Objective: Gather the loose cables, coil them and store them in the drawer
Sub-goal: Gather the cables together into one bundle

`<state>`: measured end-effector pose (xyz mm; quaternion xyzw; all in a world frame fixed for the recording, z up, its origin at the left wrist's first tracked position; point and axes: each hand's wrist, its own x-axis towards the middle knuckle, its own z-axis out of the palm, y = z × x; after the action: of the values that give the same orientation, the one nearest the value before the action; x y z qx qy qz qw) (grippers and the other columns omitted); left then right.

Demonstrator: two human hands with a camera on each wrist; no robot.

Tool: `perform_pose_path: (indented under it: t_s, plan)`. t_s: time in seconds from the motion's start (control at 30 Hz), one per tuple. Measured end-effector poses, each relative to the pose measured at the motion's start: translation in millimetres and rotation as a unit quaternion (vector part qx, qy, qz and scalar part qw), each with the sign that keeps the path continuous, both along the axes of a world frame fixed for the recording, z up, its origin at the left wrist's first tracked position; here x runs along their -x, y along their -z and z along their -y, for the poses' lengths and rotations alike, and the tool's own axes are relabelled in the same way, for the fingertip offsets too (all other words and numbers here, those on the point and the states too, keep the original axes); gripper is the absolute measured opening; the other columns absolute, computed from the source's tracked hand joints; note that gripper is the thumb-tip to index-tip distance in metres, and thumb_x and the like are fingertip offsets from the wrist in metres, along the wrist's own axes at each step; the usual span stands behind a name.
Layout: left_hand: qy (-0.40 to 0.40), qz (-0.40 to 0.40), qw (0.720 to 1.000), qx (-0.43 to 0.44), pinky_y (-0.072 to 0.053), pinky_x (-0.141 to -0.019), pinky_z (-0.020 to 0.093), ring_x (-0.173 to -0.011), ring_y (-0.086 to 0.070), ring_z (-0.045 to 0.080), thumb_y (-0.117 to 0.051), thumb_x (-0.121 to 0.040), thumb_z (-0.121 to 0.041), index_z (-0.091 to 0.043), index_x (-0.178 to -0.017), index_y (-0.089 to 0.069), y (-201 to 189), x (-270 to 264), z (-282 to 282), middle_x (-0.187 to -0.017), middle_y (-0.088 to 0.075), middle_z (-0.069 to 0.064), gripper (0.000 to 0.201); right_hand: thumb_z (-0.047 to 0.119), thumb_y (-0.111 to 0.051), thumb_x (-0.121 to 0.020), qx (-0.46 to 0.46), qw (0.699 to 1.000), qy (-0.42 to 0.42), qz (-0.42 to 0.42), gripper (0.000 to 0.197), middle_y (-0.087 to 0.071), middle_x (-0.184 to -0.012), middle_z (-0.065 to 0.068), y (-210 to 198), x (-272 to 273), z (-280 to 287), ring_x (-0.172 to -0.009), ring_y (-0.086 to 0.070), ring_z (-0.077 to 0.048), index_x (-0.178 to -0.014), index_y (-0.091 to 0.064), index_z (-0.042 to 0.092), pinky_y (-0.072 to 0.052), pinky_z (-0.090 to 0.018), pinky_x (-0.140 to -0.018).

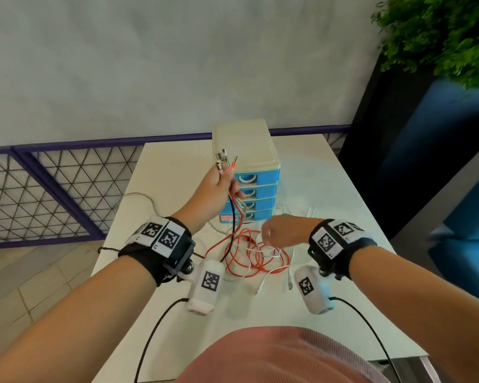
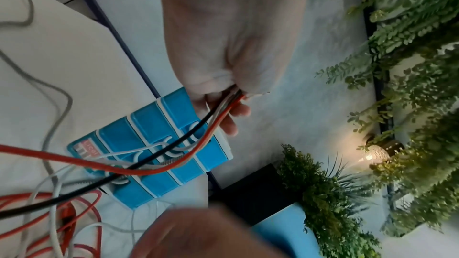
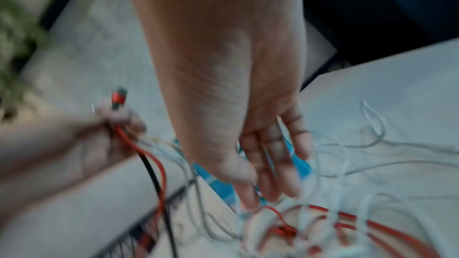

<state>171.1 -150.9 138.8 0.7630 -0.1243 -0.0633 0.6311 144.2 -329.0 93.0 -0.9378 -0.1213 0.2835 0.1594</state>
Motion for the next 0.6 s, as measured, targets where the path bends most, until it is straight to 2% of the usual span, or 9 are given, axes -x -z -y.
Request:
perform_pose_path:
  t_s: [0.07,0.17,0.23,0.3,0.37,0.43,0.47,0.6]
  plan:
    - [0.003,-0.006,1.000,0.012,-0.053,-0.085,0.045,-0.072,-0.062,0.018,-0.028,-0.103,-0.026,-0.018,-0.085,-0.040,0.7,0.9,-0.4,-0.073,-0.047,0.000,0.023,0.013,-0.047,-0.095,0.132,0.986,-0.075,-0.070,0.033,-0.061,-0.117,-0.008,19.8,13.8,3.7,-0.105,-0.058,-0.024,-0.125,-0.059,0.007,-0.044,-0.018,-0.074]
    - [0.006,-0.023,0.999,0.028,-0.057,-0.077,0.035,-0.068,-0.063,0.008,-0.029,-0.103,-0.027,-0.018,-0.088,-0.042,3.0,0.9,-3.9,-0.073,-0.046,0.000,0.022,0.021,-0.044,-0.099,0.222,0.967,-0.107,-0.057,0.037,-0.053,-0.136,-0.015,45.8,33.6,9.0,-0.125,-0.051,-0.032,-0.134,-0.051,0.011,-0.042,-0.034,-0.096]
    - [0.007,-0.029,0.999,0.038,-0.057,-0.070,0.027,-0.068,-0.062,0.009,-0.029,-0.103,-0.027,-0.017,-0.088,-0.042,4.8,0.9,-6.8,-0.073,-0.046,0.001,0.022,0.031,-0.037,-0.102,0.230,0.967,-0.101,-0.044,0.034,-0.055,-0.136,-0.014,58.9,42.3,8.5,-0.127,-0.051,-0.030,-0.128,-0.054,0.016,-0.040,-0.032,-0.094]
    - [0.010,-0.034,0.998,0.044,-0.055,-0.069,0.027,-0.072,-0.061,0.014,-0.029,-0.103,-0.028,-0.017,-0.087,-0.043,6.3,0.4,-9.0,-0.074,-0.046,0.000,0.023,0.035,-0.031,-0.102,0.233,0.963,-0.125,-0.052,0.033,-0.062,-0.124,-0.008,73.0,45.9,10.6,-0.120,-0.056,-0.029,-0.115,-0.055,0.015,-0.044,-0.029,-0.088]
    - [0.014,-0.039,0.998,0.040,-0.055,-0.074,0.031,-0.075,-0.061,0.016,-0.029,-0.102,-0.029,-0.016,-0.087,-0.043,7.1,-1.2,-10.4,-0.074,-0.047,0.000,0.024,0.031,-0.035,-0.102,0.219,0.967,-0.111,-0.063,0.035,-0.064,-0.113,-0.002,78.5,43.9,16.7,-0.116,-0.058,-0.028,-0.120,-0.056,0.011,-0.048,-0.030,-0.083]
    - [0.014,-0.046,0.998,0.039,-0.055,-0.081,0.036,-0.078,-0.061,0.018,-0.030,-0.102,-0.031,-0.017,-0.088,-0.044,8.3,-2.6,-10.7,-0.074,-0.047,-0.001,0.025,0.030,-0.048,-0.099,0.183,0.978,-0.092,-0.032,0.032,-0.062,-0.122,-0.004,68.8,38.1,21.2,-0.120,-0.055,-0.027,-0.125,-0.058,0.015,-0.046,-0.034,-0.090]
    - [0.014,-0.046,0.998,0.042,-0.054,-0.081,0.036,-0.078,-0.061,0.018,-0.030,-0.102,-0.032,-0.017,-0.088,-0.045,8.0,-3.3,-9.9,-0.074,-0.047,-0.001,0.025,0.032,-0.052,-0.096,0.156,0.984,-0.084,-0.012,0.031,-0.062,-0.125,-0.004,56.3,34.3,21.7,-0.119,-0.055,-0.025,-0.122,-0.061,0.016,-0.043,-0.034,-0.092]
    - [0.006,-0.034,0.998,0.047,-0.055,-0.074,0.029,-0.074,-0.062,0.014,-0.030,-0.102,-0.032,-0.016,-0.088,-0.046,-0.9,-4.1,-4.8,-0.074,-0.050,0.000,0.027,0.038,-0.056,-0.095,-0.016,0.998,-0.042,0.043,0.035,-0.064,-0.116,-0.002,-7.1,5.7,20.6,-0.094,-0.053,-0.010,-0.119,-0.066,0.015,-0.036,-0.023,-0.084]
